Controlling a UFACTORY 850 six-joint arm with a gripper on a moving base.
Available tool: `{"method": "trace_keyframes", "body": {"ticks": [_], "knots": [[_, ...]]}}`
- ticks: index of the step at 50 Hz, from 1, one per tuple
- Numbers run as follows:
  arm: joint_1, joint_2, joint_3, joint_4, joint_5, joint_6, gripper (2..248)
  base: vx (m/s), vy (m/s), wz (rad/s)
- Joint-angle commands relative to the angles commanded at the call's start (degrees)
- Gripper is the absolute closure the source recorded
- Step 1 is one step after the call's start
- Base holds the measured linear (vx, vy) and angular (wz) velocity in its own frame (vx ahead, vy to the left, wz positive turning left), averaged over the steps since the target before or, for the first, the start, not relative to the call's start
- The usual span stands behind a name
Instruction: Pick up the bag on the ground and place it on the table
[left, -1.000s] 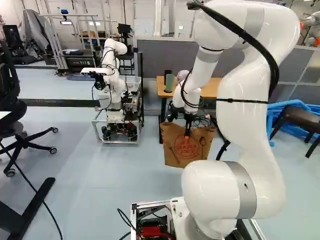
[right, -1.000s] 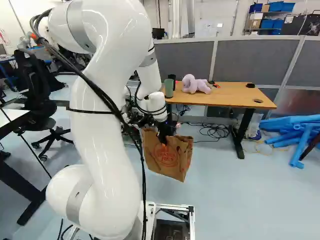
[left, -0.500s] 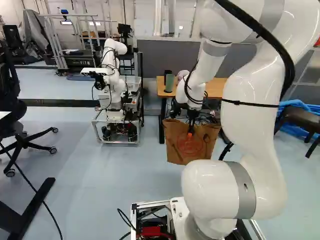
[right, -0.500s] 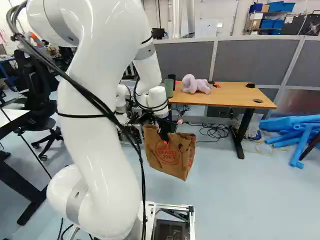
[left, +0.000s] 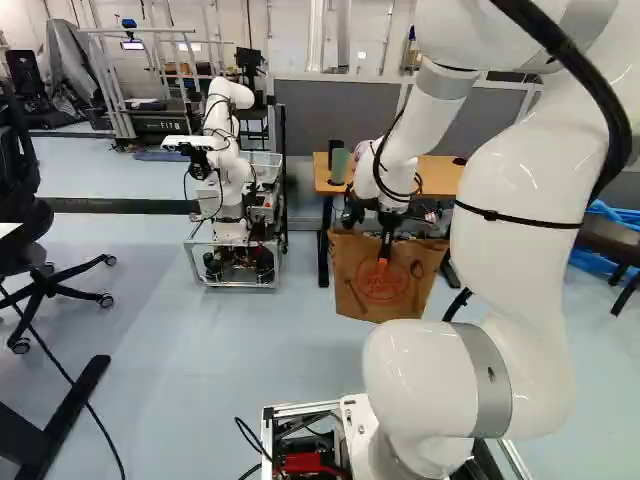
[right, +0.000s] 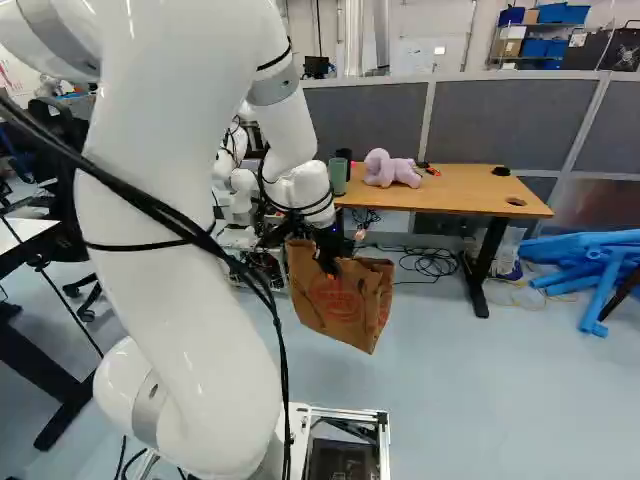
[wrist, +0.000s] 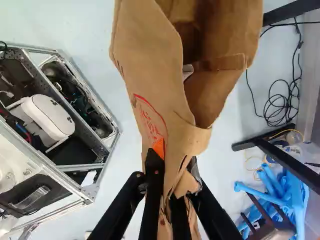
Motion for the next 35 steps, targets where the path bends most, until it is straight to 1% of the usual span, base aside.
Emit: {"method": "trace_keyframes", "body": {"ticks": [13, 35], "knots": [[-0.2, 3.4, 1.1, 0.0, 0.0, 0.0, 229, 0.000, 0.000, 0.000], [-2.0, 7.5, 1.1, 0.0, 0.0, 0.0, 229, 0.000, 0.000, 0.000]]}}
